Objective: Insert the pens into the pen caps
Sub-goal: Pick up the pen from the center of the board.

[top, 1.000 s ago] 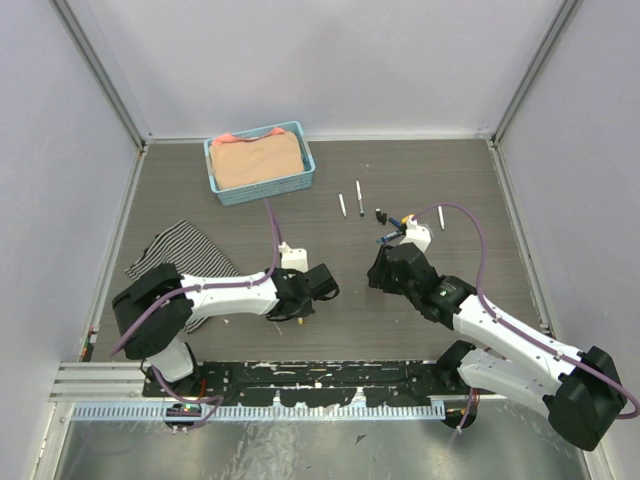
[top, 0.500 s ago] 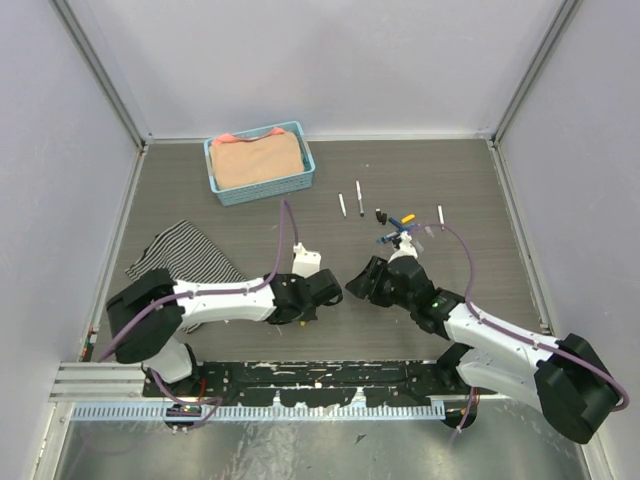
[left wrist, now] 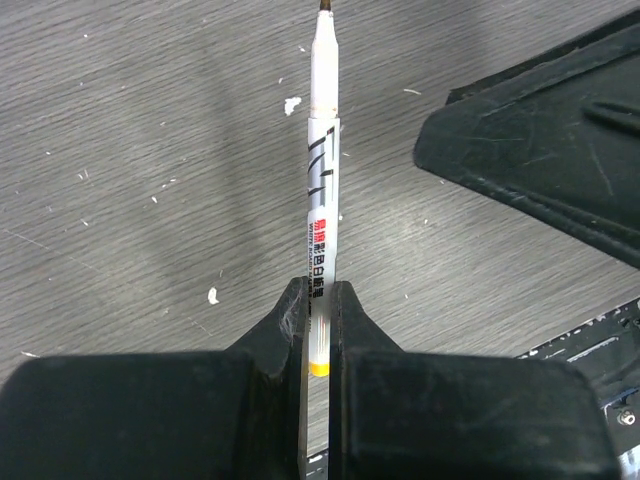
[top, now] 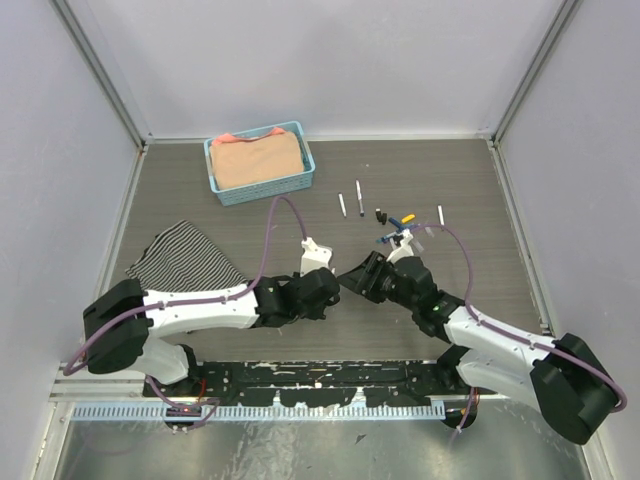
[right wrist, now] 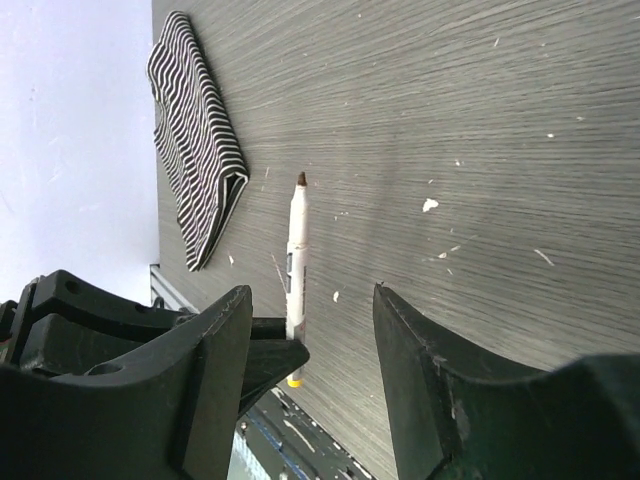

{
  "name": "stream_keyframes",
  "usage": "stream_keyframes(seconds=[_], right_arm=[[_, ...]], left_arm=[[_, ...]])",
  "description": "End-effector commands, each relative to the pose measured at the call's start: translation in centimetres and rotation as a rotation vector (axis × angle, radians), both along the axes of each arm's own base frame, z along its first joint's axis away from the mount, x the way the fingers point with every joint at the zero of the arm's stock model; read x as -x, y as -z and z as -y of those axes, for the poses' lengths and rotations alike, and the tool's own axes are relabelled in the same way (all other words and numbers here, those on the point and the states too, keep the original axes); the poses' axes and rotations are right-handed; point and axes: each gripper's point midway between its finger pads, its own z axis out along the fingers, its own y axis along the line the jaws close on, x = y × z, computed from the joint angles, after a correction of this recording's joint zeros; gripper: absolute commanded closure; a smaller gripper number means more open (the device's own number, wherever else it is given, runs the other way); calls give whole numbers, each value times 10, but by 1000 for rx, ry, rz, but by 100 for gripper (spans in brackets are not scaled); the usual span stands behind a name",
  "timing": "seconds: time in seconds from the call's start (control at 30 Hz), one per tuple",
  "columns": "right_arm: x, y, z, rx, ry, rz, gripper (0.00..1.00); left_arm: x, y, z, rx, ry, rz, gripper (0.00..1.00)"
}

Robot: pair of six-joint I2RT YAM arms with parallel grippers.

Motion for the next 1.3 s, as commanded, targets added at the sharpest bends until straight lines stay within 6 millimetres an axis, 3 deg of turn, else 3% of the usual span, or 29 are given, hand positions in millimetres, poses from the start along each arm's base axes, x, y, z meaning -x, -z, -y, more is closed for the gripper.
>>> stream_keyframes(seconds=[0.0,0.33,0.7,0.83,1.0,1.13,1.27], right_arm=[[-5,-25,-12,-76,-34,59,43],[-5,-17,-23,-81,-78,28,45],[-6,-20,-32,-117,-107,22,62],[-6,-19,-33,-128,-108,16,73],[-6,-22,-34,-149,-103,17,97],[-5,-30,-34,-168,-103,24,100],[-4,-38,-34,-179,-110,36,100]], left_arm=[[0,-12,11,43,44,34,95],[5,-18,21,76,74,43,94],[7,-15,22,67,93,41,93],[8,-16,23,71,98,42,93],[8,-18,22,75,111,52,69],[8,-19,20,83,105,59,48],[9,-16,21,82,106,48,51]])
